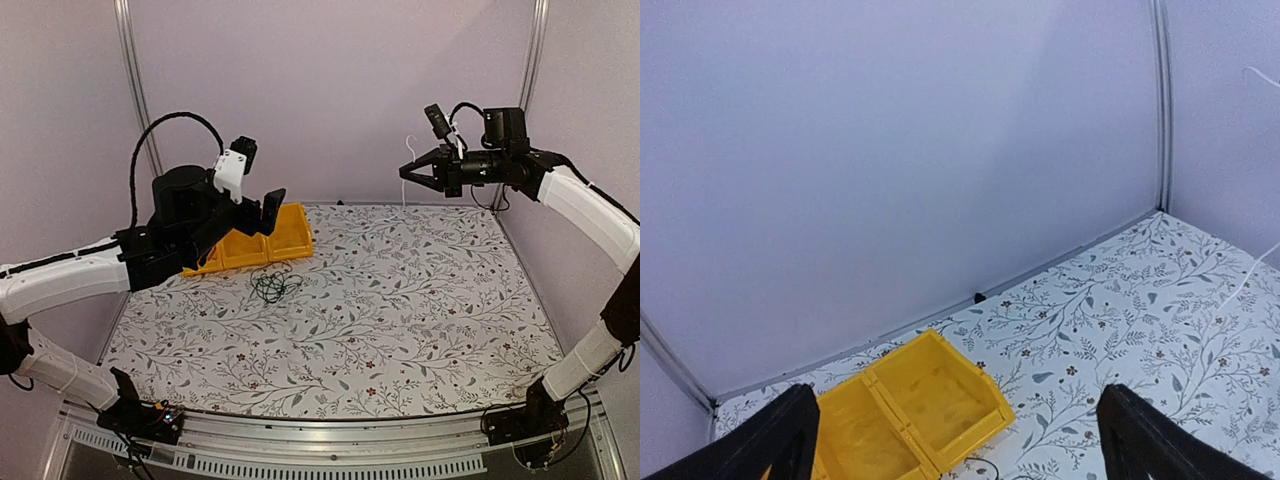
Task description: Untangle the cables
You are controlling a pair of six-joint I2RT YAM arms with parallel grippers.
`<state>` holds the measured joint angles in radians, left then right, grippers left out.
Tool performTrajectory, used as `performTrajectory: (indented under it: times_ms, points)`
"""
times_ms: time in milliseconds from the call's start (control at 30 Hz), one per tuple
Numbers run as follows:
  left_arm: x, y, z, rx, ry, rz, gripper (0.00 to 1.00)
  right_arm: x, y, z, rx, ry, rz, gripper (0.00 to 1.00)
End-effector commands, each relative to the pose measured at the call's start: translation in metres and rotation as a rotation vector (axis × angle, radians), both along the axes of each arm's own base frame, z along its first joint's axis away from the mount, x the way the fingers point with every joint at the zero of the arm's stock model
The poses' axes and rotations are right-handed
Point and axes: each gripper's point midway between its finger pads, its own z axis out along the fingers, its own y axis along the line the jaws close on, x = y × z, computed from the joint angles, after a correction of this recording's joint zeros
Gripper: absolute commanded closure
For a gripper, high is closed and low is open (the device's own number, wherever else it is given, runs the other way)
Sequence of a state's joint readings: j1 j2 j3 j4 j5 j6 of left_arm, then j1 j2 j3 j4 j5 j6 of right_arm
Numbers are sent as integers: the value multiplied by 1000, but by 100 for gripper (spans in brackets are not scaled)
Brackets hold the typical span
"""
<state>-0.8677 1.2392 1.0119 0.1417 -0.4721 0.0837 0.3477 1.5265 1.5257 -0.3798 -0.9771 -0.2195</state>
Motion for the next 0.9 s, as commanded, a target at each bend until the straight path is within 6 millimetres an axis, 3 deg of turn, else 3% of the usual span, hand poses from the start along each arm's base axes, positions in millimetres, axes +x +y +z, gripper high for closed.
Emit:
performTrajectory:
  times_ms: [0, 100, 200, 333, 567, 867]
  points:
    - [26, -18, -3, 3, -39, 21, 0, -22, 13, 0, 20, -22, 88, 100]
    - [21, -61, -22, 76, -7, -150, 5, -30, 19, -10, 22, -2, 128, 100]
    - [-3, -103, -37, 32, 31, -423, 33, -35, 20, -20, 16, 1, 147, 100]
    - [-35, -148, -68, -25, 122, -701, 48, -41, 20, -38, 8, -1, 173, 100]
    - [-57, -195, -114, -35, 169, -857, 49, -51, 20, -53, 14, 5, 227, 100]
    - [-39, -225, -149, 3, 212, -852, 57, -60, 17, -53, 6, -9, 239, 100]
